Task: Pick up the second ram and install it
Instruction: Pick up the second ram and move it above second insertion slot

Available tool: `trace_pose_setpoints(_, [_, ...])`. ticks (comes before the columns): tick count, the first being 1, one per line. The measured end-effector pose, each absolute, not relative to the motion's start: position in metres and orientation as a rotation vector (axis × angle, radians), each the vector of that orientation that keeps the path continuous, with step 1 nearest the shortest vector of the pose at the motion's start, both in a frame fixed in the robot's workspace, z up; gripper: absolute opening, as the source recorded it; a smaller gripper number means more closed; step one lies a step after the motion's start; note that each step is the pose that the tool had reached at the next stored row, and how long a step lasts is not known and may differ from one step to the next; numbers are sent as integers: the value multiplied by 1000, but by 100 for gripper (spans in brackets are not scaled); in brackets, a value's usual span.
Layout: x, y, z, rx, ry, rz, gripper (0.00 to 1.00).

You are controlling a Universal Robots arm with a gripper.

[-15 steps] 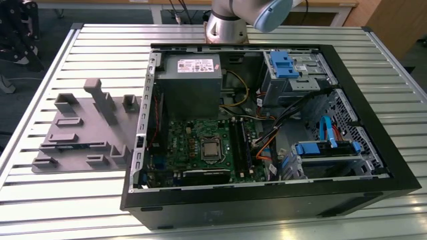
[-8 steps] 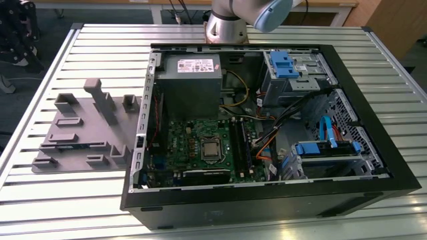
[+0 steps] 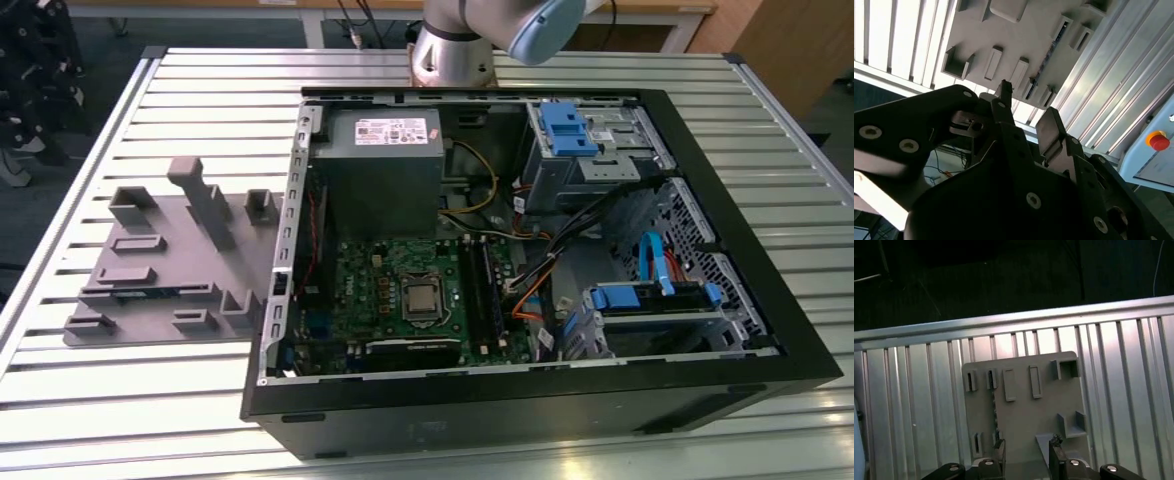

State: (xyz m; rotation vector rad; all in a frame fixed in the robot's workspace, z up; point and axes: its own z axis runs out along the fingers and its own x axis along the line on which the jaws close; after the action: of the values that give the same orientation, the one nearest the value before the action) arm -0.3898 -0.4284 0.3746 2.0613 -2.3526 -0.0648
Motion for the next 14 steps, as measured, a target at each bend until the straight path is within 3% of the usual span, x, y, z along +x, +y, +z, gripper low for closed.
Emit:
trace_pose_setpoints(1, [-390,-429,373,2066,-2348,-65,47])
trace_pose_setpoints(14, [-391,-431,357,2118,-2300,-64,47])
